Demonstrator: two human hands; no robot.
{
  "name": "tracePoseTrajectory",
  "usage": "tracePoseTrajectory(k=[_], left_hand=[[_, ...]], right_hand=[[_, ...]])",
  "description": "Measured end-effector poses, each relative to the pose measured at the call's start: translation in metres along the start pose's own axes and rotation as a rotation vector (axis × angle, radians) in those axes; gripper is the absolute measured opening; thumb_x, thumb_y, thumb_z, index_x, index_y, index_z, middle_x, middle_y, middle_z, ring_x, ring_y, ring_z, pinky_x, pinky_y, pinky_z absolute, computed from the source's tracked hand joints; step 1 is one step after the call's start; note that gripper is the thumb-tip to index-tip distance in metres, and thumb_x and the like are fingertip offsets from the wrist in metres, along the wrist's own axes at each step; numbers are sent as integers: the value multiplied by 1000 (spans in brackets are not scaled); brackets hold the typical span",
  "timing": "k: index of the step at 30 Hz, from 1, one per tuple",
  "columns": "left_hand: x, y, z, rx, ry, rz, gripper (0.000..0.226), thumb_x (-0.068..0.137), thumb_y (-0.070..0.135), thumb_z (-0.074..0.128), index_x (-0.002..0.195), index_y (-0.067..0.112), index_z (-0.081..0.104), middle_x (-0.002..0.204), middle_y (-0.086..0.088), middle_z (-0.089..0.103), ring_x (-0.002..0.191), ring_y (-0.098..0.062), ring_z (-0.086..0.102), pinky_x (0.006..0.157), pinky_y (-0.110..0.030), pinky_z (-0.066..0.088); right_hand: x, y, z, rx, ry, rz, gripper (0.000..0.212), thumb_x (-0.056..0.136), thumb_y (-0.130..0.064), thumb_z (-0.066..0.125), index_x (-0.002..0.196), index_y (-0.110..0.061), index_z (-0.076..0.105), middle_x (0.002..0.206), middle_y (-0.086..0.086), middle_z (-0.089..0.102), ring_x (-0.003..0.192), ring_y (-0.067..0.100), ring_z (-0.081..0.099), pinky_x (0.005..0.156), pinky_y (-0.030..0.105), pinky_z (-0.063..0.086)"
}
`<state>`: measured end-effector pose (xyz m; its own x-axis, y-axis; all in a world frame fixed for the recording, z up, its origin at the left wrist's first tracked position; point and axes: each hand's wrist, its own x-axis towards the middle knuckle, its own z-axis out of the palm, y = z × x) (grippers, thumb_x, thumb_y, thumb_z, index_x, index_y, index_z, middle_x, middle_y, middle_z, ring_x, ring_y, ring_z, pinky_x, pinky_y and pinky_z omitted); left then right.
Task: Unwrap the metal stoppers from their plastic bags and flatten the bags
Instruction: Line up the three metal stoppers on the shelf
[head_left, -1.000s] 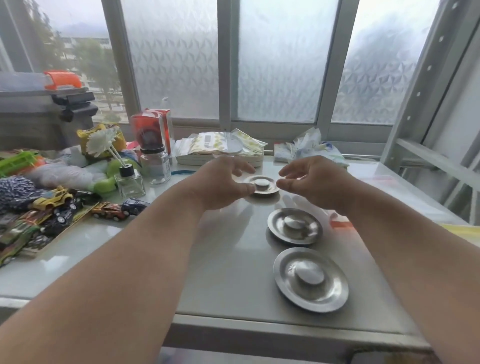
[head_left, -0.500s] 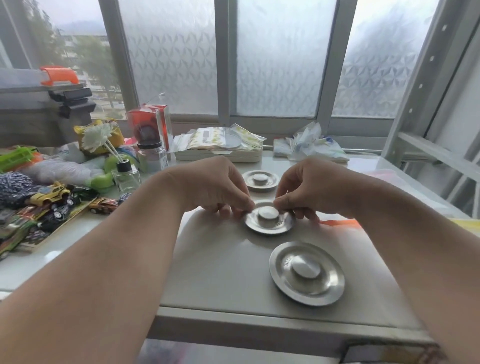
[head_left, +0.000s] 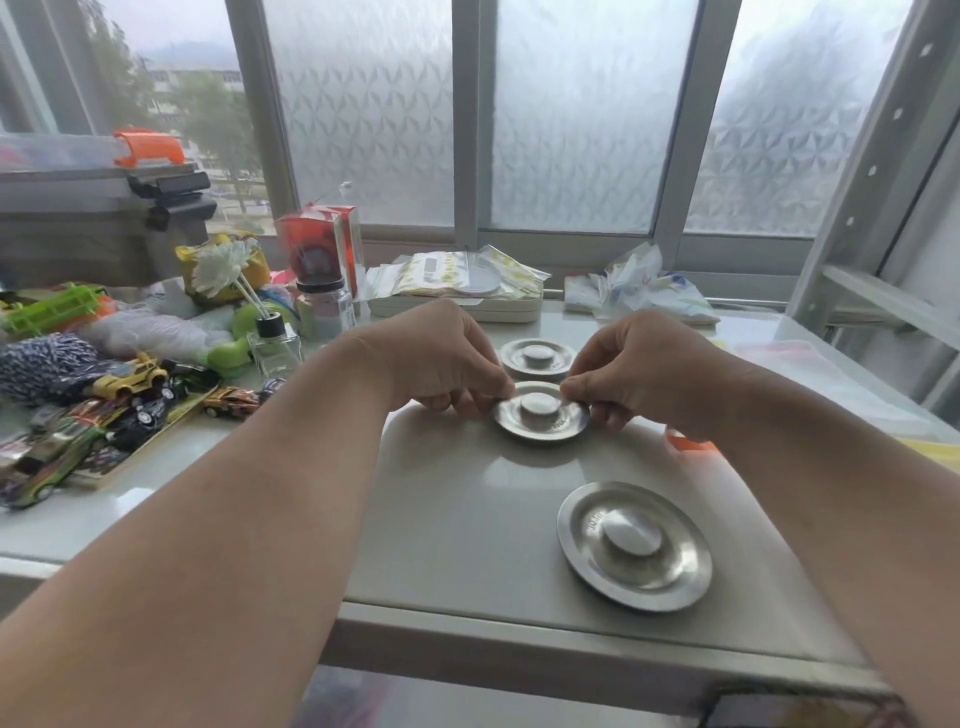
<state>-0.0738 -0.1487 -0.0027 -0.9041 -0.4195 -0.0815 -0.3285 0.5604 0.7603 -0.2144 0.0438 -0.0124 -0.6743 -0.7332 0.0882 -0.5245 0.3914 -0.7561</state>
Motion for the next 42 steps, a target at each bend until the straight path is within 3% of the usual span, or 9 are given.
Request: tracePoseTrajectory(k=[6,10,13,18,24,28,34,38,42], left_hand=[[-10,8,2,20,36,-75,24,91,26,84,87,2,83,68,-5,77,44,-11,61,45,-19,39],[-31,16,-9,79,121,-131,33,91,35,76,96,3,82,79,-6,86,60,-17,76,52,-21,54],[-61,21,-10,69,84,-81,26,93,27,79,97,1,84,83,-10,87,65,-17,80,55,-25,60],[-109,23,16,-246,-183,-235,36,93,15,87,109,-15,76,74,-20,78,58,-23,77,59,-29,69],[-129,30,38,-331,-110,-223,29,90,3,87,106,-17,73,77,-22,74,57,-24,77,62,-30,70],[-128,19,35,-356,21,-233,29,86,-15,81,112,-25,72,65,-23,75,56,-29,78,67,-41,70],[-133,11,26,-411,61,-246,26,85,-19,79,110,-26,73,71,-28,75,59,-32,78,66,-43,70],[-132,12,29,-394,59,-243,26,84,-19,79,109,-26,73,69,-26,75,59,-32,79,68,-44,69],[-130,13,30,-378,61,-224,27,85,-18,78,110,-27,71,69,-26,75,58,-31,78,63,-38,71]], right_hand=[[-3,-10,-2,69,90,73,16,81,-20,87,80,-5,80,72,21,78,57,24,69,59,34,61],[-10,-40,-29,166,184,155,28,92,-15,75,106,9,73,80,20,73,55,19,65,49,24,55],[-44,-57,-52,49,18,158,22,94,-16,75,104,4,73,87,18,74,59,19,69,47,22,54],[-117,-56,-42,-262,-233,295,23,87,-18,85,100,-2,77,94,23,77,76,37,81,63,37,66],[-133,-56,-10,-166,-132,268,22,81,-18,90,90,0,81,73,20,77,66,30,78,74,41,68],[-132,-58,8,-54,-99,241,28,87,-16,84,104,5,77,98,23,80,69,22,73,67,30,66],[-127,-55,22,21,-33,236,33,77,-21,90,90,7,78,78,25,79,64,26,69,85,55,64],[-128,-53,20,81,-36,239,15,81,-10,88,84,2,78,62,17,72,52,25,72,84,51,66],[-131,-49,15,73,-45,221,13,84,-8,86,79,-3,75,55,11,70,45,19,69,56,29,61]])
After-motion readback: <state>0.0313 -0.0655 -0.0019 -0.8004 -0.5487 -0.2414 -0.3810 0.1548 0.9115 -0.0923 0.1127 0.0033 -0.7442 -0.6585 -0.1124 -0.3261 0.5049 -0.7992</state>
